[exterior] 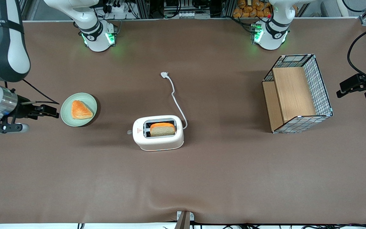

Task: Press toaster button with right arm

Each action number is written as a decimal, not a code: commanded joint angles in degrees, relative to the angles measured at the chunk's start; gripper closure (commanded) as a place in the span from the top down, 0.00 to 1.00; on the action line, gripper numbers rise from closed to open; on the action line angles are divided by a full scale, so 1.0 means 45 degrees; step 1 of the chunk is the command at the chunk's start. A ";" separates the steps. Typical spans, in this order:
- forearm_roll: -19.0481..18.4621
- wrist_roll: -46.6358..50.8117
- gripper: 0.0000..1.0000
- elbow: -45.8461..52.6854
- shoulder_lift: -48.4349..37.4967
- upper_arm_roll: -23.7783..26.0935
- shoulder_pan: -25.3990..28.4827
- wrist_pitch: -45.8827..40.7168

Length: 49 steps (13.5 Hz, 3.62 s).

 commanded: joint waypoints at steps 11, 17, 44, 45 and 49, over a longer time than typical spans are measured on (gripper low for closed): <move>-0.0677 0.2179 1.00 0.2346 -0.2343 0.2221 -0.2058 -0.4487; -0.1517 0.3313 1.00 0.2956 -0.2264 0.2322 -0.1983 -0.5135; -0.1595 0.2923 1.00 0.2996 -0.2127 0.2283 -0.1963 -0.5076; -0.1595 0.2942 1.00 0.2996 -0.2127 0.2283 -0.1983 -0.5057; -0.1576 0.2942 1.00 0.2996 -0.2127 0.2283 -0.1983 -0.5057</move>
